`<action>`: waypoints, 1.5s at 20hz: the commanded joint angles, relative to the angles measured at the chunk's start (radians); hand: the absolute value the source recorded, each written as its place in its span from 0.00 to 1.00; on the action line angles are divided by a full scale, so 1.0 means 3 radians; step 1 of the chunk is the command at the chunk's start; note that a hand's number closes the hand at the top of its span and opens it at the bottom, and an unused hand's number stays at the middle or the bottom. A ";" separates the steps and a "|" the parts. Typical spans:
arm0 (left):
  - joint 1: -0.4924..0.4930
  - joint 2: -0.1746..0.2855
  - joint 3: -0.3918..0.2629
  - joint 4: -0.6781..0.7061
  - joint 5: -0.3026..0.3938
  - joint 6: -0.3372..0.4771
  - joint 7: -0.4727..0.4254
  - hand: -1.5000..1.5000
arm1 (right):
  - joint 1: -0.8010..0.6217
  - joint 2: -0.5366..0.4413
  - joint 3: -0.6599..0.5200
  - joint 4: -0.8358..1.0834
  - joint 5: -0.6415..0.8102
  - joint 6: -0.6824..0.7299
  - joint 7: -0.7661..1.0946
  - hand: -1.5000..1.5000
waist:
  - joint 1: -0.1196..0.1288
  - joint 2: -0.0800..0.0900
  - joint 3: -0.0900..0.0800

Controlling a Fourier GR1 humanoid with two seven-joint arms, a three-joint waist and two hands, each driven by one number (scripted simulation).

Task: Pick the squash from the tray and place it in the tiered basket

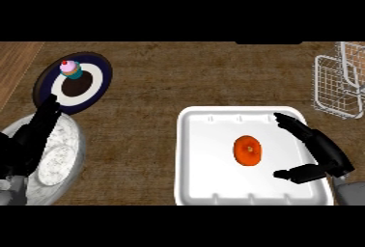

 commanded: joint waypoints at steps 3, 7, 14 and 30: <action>0.0221 -0.0008 -0.0090 0.0360 0.0023 -0.0140 0.0188 0.50 | -0.0383 -0.0409 0.0302 -0.0017 0.0184 0.0644 0.0420 0.00 | 0.0034 0.0032 -0.0045; 0.0205 0.0055 0.0020 0.0418 0.0072 -0.0207 0.0217 0.50 | -0.0713 -0.0195 0.0400 -0.0120 0.0131 0.0703 0.0835 0.00 | 0.0016 0.0024 -0.0044; 0.0381 -0.0074 -0.0030 0.0398 -0.0028 -0.0117 0.0128 0.50 | -0.0949 -0.0137 0.0446 -0.0175 -0.0106 0.0969 0.1568 0.00 | 0.0008 0.0015 -0.0045; 0.0537 -0.0017 0.0214 0.0240 -0.0010 -0.0338 0.0178 0.50 | -0.0948 -0.0334 0.0276 0.0022 -0.0049 0.1459 0.1975 0.00 | -0.0016 0.0012 -0.0037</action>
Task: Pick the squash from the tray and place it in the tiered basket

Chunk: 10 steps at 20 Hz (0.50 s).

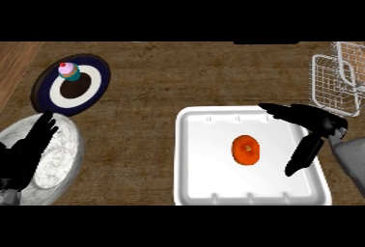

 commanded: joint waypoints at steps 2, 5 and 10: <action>0.0155 -0.0053 0.0004 0.0175 -0.0064 -0.0036 0.0092 0.50 | -0.0032 0.0086 -0.0082 0.0123 0.0021 0.0129 -0.0039 0.00 | 0.0012 0.0034 -0.0048; 0.0112 -0.0086 0.0043 0.0315 -0.0072 -0.0092 0.0036 0.50 | 0.0130 0.0111 -0.0084 0.0136 0.0069 0.0161 -0.0165 0.00 | -0.0007 0.0034 -0.0048; 0.0145 -0.0243 -0.0092 0.0103 -0.0251 0.0088 0.0203 0.50 | 0.0053 0.0265 -0.0077 0.0309 0.0261 0.0156 -0.0282 0.00 | 0.0011 0.0036 -0.0047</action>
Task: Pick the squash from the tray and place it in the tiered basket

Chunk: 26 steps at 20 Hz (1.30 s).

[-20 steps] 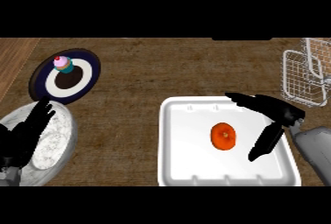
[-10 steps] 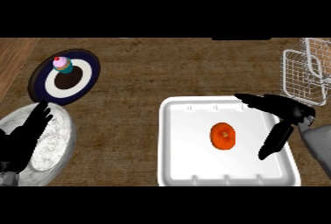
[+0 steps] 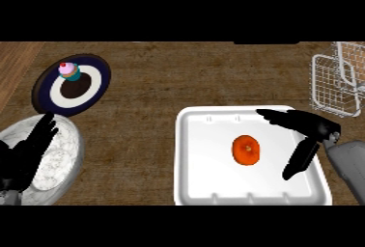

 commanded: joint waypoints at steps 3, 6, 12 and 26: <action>0.0093 -0.0165 -0.0021 0.0268 -0.0114 -0.0024 -0.0045 0.50 | 0.0135 0.0039 -0.0088 -0.0032 0.0087 0.0049 -0.0145 0.00 | -0.0015 0.0032 -0.0054; 0.0097 -0.0056 0.0058 0.0175 -0.0033 -0.0128 0.0130 0.50 | 0.0172 0.0177 -0.0015 0.0118 0.0325 -0.0082 -0.0398 0.00 | 0.0004 0.0036 -0.0051; 0.0109 -0.0123 0.0047 -0.0010 -0.0134 -0.0079 0.0230 0.50 | -0.0014 0.0375 -0.0090 0.0184 0.0345 -0.0113 -0.0174 0.00 | 0.0006 0.0029 -0.0052; 0.0123 -0.0217 0.0205 0.0197 -0.0229 -0.0226 0.0147 0.50 | 0.0005 0.0721 -0.0023 0.0575 0.0778 -0.0230 -0.0536 0.00 | 0.0002 0.0035 -0.0053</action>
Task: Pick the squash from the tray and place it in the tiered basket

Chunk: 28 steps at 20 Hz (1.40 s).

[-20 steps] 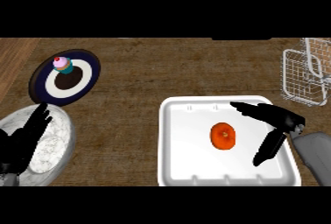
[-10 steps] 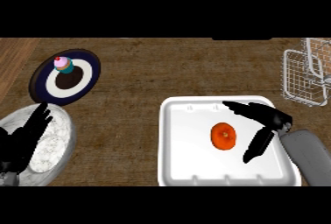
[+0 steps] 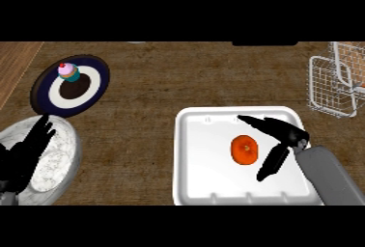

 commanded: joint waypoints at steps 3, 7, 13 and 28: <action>0.0040 -0.0147 -0.0080 0.0182 -0.0092 0.0024 0.0130 0.50 | 0.0165 0.0396 0.0200 -0.0016 0.0204 -0.0216 0.0048 0.00 | 0.0004 0.0065 -0.0020; 0.0186 -0.0124 -0.0012 -0.0025 -0.0080 -0.0001 0.0136 0.50 | 0.0039 0.0249 0.0087 0.0045 0.0103 0.0153 -0.0029 1.00 | 0.0033 0.0062 -0.0019; -0.0022 -0.0187 0.0020 0.0148 -0.0118 -0.0005 0.0222 0.50 | 0.0172 0.0410 0.0090 0.0090 0.0433 -0.0404 -0.0673 1.00 | 0.0018 0.0072 -0.0018; 0.0112 -0.0197 0.0072 0.0093 -0.0183 -0.0117 0.0103 0.50 | -0.0412 0.0674 0.0212 -0.0696 0.1816 -0.1935 0.1497 1.00 | 0.0005 0.0007 -0.0060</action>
